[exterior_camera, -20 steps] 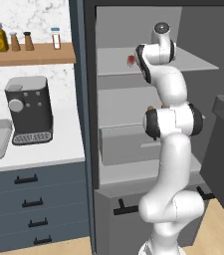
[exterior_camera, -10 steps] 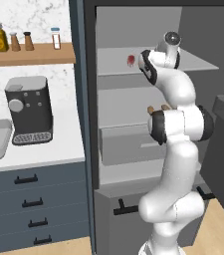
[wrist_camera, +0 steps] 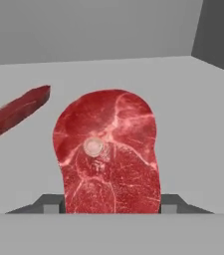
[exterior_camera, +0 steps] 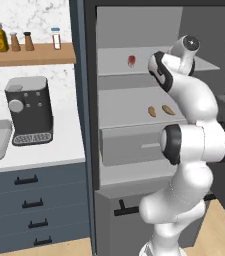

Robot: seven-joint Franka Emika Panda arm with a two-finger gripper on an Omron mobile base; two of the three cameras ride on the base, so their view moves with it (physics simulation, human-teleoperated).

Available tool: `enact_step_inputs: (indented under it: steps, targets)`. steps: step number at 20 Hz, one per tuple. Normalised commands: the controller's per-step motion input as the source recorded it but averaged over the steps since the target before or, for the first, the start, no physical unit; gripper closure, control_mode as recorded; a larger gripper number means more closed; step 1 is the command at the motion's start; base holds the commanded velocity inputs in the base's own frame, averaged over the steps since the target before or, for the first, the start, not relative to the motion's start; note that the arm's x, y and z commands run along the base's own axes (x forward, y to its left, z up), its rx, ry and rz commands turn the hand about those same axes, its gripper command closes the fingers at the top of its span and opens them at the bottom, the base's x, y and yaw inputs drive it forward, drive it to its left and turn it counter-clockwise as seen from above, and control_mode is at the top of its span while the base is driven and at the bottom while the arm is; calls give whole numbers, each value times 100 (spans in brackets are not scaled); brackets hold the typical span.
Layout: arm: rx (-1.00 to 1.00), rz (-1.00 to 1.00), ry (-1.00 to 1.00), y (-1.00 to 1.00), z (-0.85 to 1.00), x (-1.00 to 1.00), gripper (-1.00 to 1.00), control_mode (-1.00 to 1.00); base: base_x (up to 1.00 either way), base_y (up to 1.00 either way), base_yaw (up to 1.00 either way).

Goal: Place one sweet potato and one steak in each tupperware on the nearby counter, to pack two identical lunches.

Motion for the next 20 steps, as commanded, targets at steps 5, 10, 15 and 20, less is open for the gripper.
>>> enact_step_inputs:
  steps: [5, 10, 15, 20]
  targets:
    - [0, 3, 0, 24, 4, -100, 100, -100, 0, 0, 0]
    - [0, 0, 5, 56, 0, -100, 100, -100, 0, 0, 0]
    - [0, 0, 8, 59, 0, -100, 100, -100, 0, 0, 0]
    - [0, 0, 2, 26, -6, -100, 100, -100, 0, 0, 0]
